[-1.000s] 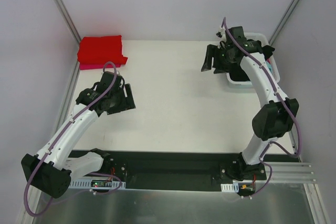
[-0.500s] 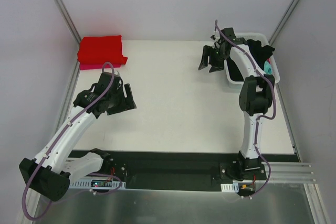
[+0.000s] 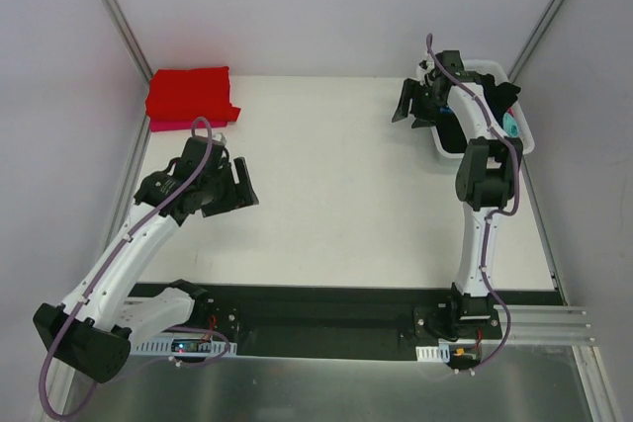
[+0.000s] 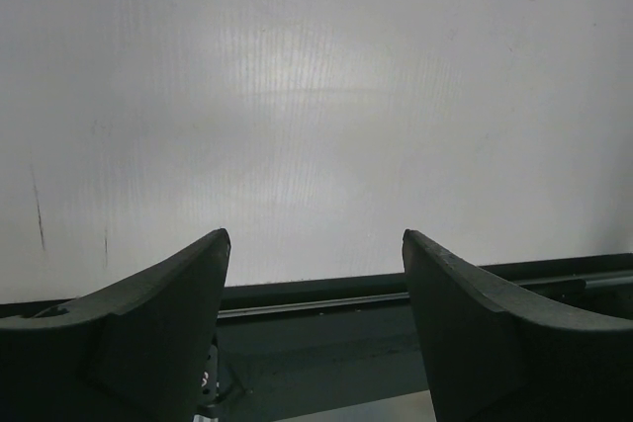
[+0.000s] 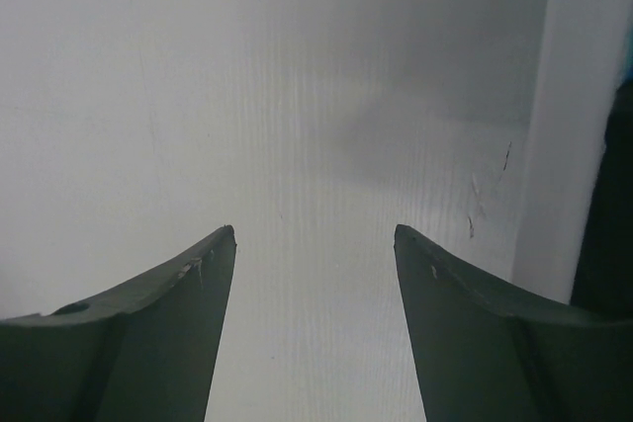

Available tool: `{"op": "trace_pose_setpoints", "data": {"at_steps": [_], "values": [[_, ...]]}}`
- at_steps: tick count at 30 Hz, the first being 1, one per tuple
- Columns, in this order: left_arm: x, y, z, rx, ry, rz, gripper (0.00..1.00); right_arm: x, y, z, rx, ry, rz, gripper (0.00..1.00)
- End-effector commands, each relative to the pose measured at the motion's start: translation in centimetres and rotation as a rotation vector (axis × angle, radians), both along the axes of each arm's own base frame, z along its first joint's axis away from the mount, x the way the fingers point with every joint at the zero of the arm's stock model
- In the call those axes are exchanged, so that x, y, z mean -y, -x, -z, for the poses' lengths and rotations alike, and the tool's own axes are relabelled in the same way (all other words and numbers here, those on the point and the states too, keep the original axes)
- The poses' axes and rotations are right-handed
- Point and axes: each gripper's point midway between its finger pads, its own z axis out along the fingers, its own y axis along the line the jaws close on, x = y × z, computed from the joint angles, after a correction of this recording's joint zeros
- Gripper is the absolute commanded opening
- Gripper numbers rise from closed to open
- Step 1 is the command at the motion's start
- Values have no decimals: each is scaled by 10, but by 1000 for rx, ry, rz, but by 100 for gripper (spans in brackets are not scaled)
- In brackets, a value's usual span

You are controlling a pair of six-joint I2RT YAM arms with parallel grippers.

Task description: Fold and stack the t-shirts

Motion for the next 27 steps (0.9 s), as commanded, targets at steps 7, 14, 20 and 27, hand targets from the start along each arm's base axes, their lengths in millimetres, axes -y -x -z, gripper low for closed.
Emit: {"op": "trace_pose_setpoints", "data": {"at_steps": [7,14,20,27], "values": [[1,12,-21,38,53,9,70,51,-39,17,53,13,134,69],[-1,15,-20,39,51,7,70,60,-47,-10,121,-24,147,69],[3,14,-22,28,68,9,70,54,-30,-73,227,-41,160,69],[2,12,-17,32,63,-9,70,101,-13,-172,453,101,367,71]]}}
